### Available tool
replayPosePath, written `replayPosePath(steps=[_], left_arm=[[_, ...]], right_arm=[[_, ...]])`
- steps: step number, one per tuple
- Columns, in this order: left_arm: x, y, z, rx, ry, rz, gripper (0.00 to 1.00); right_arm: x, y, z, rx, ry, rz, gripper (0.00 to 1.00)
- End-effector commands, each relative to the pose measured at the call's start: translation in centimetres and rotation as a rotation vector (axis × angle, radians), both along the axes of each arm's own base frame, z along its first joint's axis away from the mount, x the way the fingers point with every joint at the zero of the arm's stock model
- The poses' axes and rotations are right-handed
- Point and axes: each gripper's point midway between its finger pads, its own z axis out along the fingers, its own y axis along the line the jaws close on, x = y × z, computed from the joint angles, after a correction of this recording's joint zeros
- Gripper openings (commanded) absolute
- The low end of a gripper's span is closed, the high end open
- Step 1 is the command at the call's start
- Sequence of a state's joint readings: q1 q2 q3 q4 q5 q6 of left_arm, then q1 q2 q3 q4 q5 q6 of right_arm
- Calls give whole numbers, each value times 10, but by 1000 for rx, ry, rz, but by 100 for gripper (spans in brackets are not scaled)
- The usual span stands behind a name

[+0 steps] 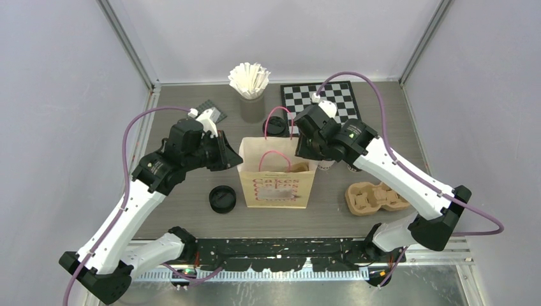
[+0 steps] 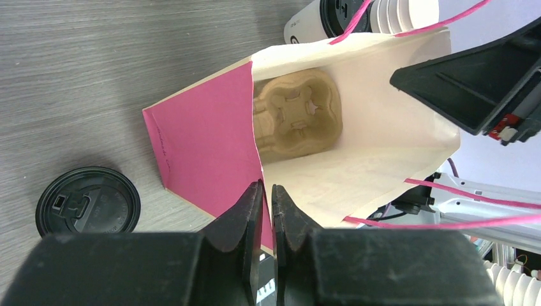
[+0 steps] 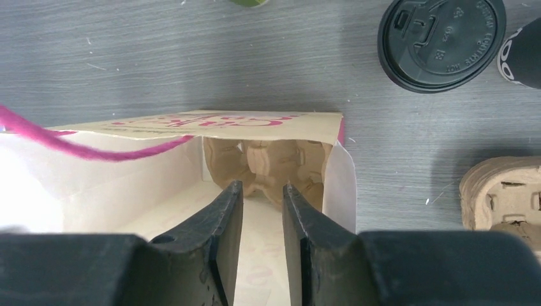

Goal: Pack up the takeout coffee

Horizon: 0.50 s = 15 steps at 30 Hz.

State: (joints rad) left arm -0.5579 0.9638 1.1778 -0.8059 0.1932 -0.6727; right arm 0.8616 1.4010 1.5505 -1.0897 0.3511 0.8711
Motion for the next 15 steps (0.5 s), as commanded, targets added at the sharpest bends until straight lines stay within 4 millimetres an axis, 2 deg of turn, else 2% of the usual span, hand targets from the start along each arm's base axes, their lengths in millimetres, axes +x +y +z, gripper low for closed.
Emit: replayPosePath(steps=[1, 5, 7, 10, 12, 15], left_arm=[[1, 0, 21, -21, -64, -7, 12], [0, 1, 21, -20, -63, -6, 13], [0, 1, 22, -19, -65, -4, 14], [1, 2, 22, -11, -65, -2, 23], [2, 3, 22, 0, -63, 0, 29], [3, 6, 18, 35, -49, 3, 35]], right_arm=[[6, -1, 33, 24, -75, 25, 33], [2, 11, 49, 88, -93, 94, 29], [0, 16, 51, 109, -90, 113, 27], [-2, 21, 51, 131, -86, 139, 24], [-3, 22, 61, 151, -105, 151, 25], [-1, 15, 89, 164, -165, 140, 36]])
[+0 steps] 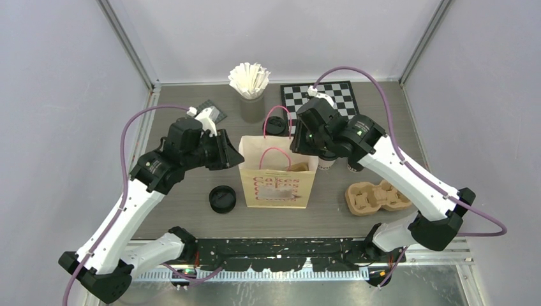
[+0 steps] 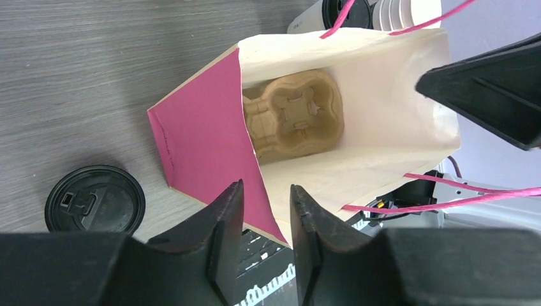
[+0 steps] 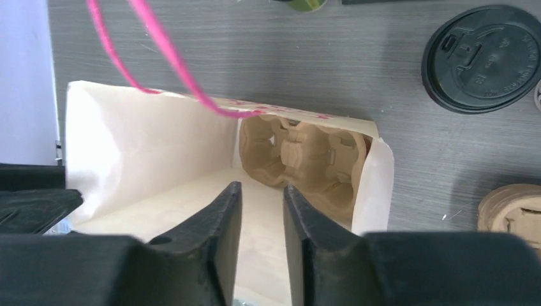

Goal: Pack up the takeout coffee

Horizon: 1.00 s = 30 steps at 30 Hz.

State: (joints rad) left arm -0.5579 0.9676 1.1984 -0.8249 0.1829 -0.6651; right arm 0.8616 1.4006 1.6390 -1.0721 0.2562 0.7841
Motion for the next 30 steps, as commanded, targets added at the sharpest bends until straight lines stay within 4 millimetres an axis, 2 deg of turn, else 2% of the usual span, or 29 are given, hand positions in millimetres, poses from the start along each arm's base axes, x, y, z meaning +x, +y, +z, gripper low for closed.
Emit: replayPosePath(steps=[1, 3, 5, 9, 13, 18, 20, 24, 27, 29, 30], left_arm=[[3, 5, 14, 38, -42, -2, 36], [5, 7, 13, 64, -43, 0, 38], [7, 6, 11, 79, -43, -10, 39], [11, 4, 5, 110, -10, -22, 41], [14, 0, 4, 109, -2, -30, 41], [20, -5, 4, 93, -16, -35, 40], [21, -7, 5, 87, -24, -42, 37], [21, -12, 10, 69, -102, -103, 14], [18, -13, 15, 57, -227, -165, 1], [16, -14, 24, 41, -312, -198, 0], [14, -15, 26, 38, -352, -225, 0]], right_arm=[[2, -9, 65, 92, -139, 1, 40], [2, -21, 76, 73, -167, -28, 45], [1, -36, 78, 29, -177, -61, 51], [-2, -70, 60, -118, -166, -140, 67], [-1, -76, 36, -189, -126, -138, 70], [3, -64, 19, -190, -83, -102, 62], [3, -61, 14, -188, -61, -91, 58], [-2, -43, 9, -118, -38, -17, 46], [-9, -28, 17, -22, -42, 61, 31], [-12, -36, 31, -6, -84, 55, 29], [-15, -45, 43, -2, -128, 55, 31]])
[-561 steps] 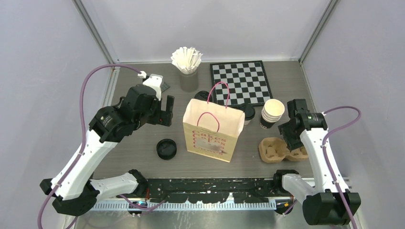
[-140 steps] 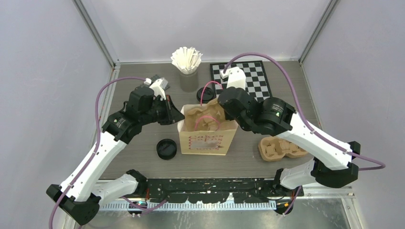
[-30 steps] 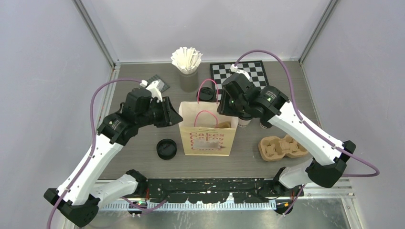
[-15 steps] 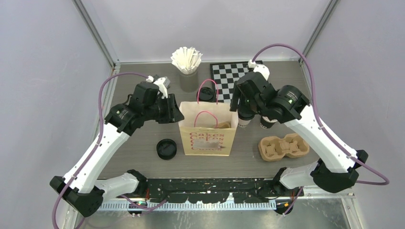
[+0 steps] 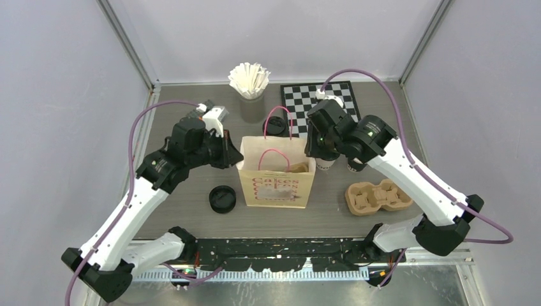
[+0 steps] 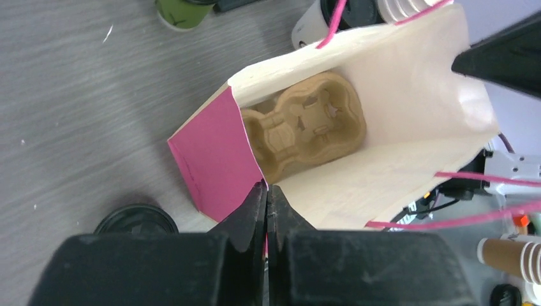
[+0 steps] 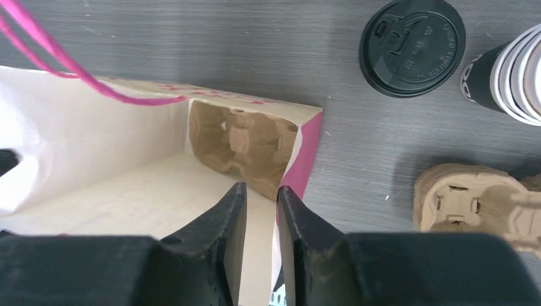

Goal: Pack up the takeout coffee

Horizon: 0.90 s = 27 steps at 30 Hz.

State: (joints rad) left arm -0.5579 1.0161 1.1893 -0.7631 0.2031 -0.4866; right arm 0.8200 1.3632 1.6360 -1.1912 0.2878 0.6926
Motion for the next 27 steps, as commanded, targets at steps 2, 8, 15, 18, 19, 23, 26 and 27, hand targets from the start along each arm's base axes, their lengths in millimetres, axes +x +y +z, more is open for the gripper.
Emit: replayPosePath(steps=[2, 8, 15, 18, 19, 23, 26, 27], left_arm=[[-11, -15, 38, -75, -320, -226, 0], [-28, -22, 47, -96, -507, -389, 0], [-34, -31, 41, -108, -545, -484, 0], [-32, -29, 40, -77, -582, -493, 0], [-32, -28, 41, -69, -594, -495, 0], [-30, -27, 39, -52, -618, -495, 0], [-27, -27, 39, -47, -627, -487, 0], [-26, -26, 39, -45, -629, -482, 0]], right_arm=[[-10, -16, 70, 115, -222, 95, 43], [-20, -9, 99, 68, -399, 397, 82], [-24, 25, 94, 102, -439, 619, 85], [-18, 40, 92, 123, -423, 640, 79], [-17, 42, 94, 131, -417, 638, 75], [-26, 53, 93, 174, -366, 689, 36], [-43, 62, 97, 248, -348, 762, 11], [-48, 63, 97, 272, -342, 778, 7]])
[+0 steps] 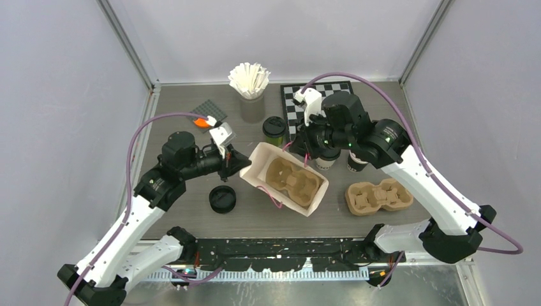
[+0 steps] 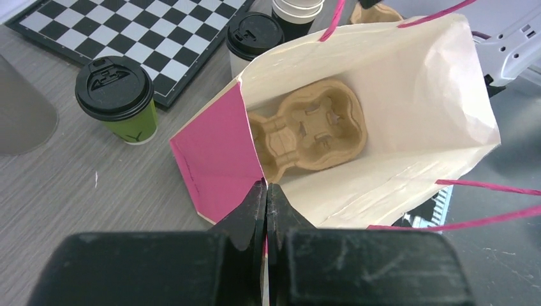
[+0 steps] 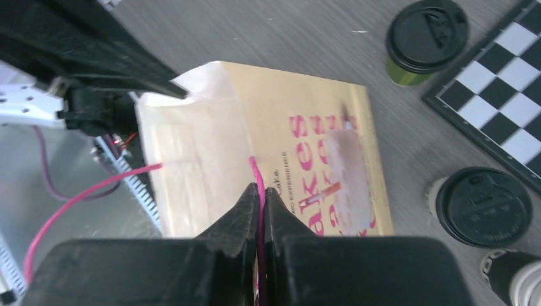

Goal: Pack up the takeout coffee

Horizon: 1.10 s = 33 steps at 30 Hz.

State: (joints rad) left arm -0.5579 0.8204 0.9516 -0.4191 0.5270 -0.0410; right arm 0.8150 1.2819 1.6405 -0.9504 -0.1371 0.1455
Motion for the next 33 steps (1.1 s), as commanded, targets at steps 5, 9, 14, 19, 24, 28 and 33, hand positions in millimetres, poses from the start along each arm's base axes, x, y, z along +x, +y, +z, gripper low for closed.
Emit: replayPosePath(steps=[5, 9, 14, 19, 24, 28, 33], left_arm=[[4, -2, 14, -30, -106, -11, 0], [5, 1, 16, -35, -125, 11, 0], [9, 7, 10, -53, 9, 110, 0], [-1, 11, -3, -93, 127, 155, 0], [2, 21, 5, -119, 82, 215, 0], [3, 17, -14, -123, 201, 240, 0], [-2, 17, -36, -124, 271, 253, 0]], right_arm=[[-29, 8, 37, 152, -39, 123, 1], [-27, 9, 45, 159, -85, 134, 0], [-7, 10, 43, 137, -94, 48, 1], [1, 13, 16, 89, -12, -8, 6], [4, 16, 48, 139, -47, -18, 2], [9, 21, 45, 141, -10, -23, 2], [15, 27, -1, 74, 111, -51, 4]])
